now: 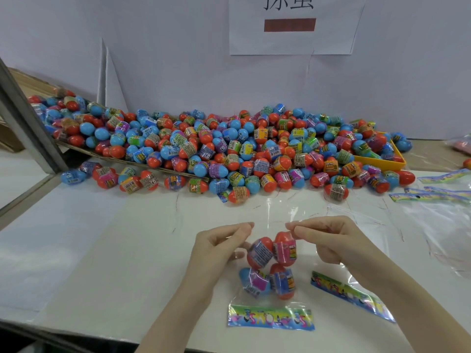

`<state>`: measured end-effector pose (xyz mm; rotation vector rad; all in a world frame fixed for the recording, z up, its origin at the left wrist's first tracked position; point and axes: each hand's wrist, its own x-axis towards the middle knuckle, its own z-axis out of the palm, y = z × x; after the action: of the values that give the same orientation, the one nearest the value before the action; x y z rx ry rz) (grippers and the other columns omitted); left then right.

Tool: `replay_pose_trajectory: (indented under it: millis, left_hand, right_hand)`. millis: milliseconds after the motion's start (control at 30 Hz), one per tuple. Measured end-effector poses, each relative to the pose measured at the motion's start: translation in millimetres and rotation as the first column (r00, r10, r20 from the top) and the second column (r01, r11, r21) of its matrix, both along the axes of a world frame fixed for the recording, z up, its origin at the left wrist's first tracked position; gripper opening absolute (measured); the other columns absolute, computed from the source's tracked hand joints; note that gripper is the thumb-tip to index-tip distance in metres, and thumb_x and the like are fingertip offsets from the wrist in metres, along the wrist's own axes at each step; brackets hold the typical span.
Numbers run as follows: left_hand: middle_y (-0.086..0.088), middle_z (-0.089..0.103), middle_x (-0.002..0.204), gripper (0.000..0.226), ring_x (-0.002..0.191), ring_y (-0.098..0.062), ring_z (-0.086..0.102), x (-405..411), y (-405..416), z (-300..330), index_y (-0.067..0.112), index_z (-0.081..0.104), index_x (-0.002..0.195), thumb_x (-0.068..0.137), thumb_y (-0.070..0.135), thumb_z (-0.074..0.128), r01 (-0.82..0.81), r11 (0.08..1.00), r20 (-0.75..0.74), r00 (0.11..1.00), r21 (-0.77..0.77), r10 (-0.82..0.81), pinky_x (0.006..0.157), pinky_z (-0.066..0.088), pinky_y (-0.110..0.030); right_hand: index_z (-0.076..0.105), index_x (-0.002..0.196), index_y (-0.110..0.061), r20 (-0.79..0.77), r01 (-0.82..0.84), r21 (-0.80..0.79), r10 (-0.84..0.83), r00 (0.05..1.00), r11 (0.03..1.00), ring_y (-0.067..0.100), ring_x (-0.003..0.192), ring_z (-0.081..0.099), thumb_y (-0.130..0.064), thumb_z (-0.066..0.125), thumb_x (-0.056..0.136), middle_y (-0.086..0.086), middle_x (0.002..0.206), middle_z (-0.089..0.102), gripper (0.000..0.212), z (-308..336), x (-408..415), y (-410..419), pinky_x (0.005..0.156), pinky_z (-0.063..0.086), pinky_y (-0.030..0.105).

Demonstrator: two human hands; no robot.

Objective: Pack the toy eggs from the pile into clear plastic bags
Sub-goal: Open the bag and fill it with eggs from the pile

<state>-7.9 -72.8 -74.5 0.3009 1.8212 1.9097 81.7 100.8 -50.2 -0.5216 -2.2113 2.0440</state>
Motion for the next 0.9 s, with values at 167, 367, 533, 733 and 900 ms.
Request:
replay_pose_trajectory:
  millis: [167, 367, 533, 733, 900]
  left_hand:
    - [-0.001, 0.072, 0.068, 0.018, 0.060, -0.007, 0.064, -4, -9, 2, 0.026, 0.075, 0.074, 0.076, 0.010, 0.067, 0.009, 1.000, -0.092, 0.996, 0.018, -0.007, 0.057, 0.052, -0.016]
    - [-0.005, 0.073, 0.070, 0.024, 0.061, -0.014, 0.069, -15, -19, 8, 0.026, 0.075, 0.076, 0.075, 0.002, 0.069, 0.129, 0.990, -0.136, 0.982, -0.048, -0.135, 0.054, 0.052, -0.017]
    - [-0.008, 0.073, 0.072, 0.016, 0.062, -0.018, 0.070, -25, -25, 11, 0.023, 0.078, 0.069, 0.059, 0.011, 0.078, 0.250, 0.967, -0.081, 0.964, -0.055, -0.254, 0.052, 0.052, -0.018]
    - [-0.006, 0.073, 0.068, 0.022, 0.061, -0.016, 0.070, -32, -27, 9, 0.025, 0.078, 0.069, 0.055, 0.007, 0.082, 0.313, 0.950, -0.040, 0.949, -0.020, -0.314, 0.051, 0.051, -0.017]
    - [-0.007, 0.073, 0.069, 0.018, 0.065, -0.019, 0.071, -36, -30, 3, 0.019, 0.076, 0.062, 0.058, 0.002, 0.073, 0.347, 0.938, -0.067, 0.936, -0.004, -0.347, 0.052, 0.052, -0.019]
  right_hand:
    - [0.077, 0.082, -0.023, 0.049, -0.069, 0.002, 0.068, 0.996, 0.998, 0.007, 0.038, 0.021, -0.032, 0.069, 0.058, -0.006, 0.050, 0.058, 0.027, 1, 1, 8, 0.036, 0.020, 0.014]
    - [0.077, 0.080, -0.020, 0.050, -0.051, -0.048, 0.054, 0.997, 0.998, 0.007, 0.035, 0.021, -0.027, 0.075, 0.051, 0.011, 0.071, 0.070, 0.030, -4, 0, 14, 0.035, 0.020, 0.015]
    - [0.076, 0.071, -0.015, 0.042, -0.098, -0.081, 0.101, 0.994, 0.992, 0.006, 0.031, 0.019, -0.028, 0.075, 0.047, -0.004, 0.040, 0.051, 0.027, -7, -1, 16, 0.035, 0.019, 0.015]
    - [0.076, 0.067, -0.018, -0.012, -0.118, -0.077, 0.118, 0.993, 0.990, 0.015, 0.042, 0.021, -0.016, 0.067, 0.060, -0.008, 0.033, 0.047, 0.011, -7, -1, 12, 0.041, 0.014, 0.020]
    - [0.073, 0.059, -0.015, -0.063, -0.129, -0.086, 0.124, 0.990, 0.988, 0.011, 0.037, 0.024, -0.002, 0.062, 0.073, 0.007, 0.062, 0.070, 0.022, -8, 0, 11, 0.036, 0.019, 0.014]
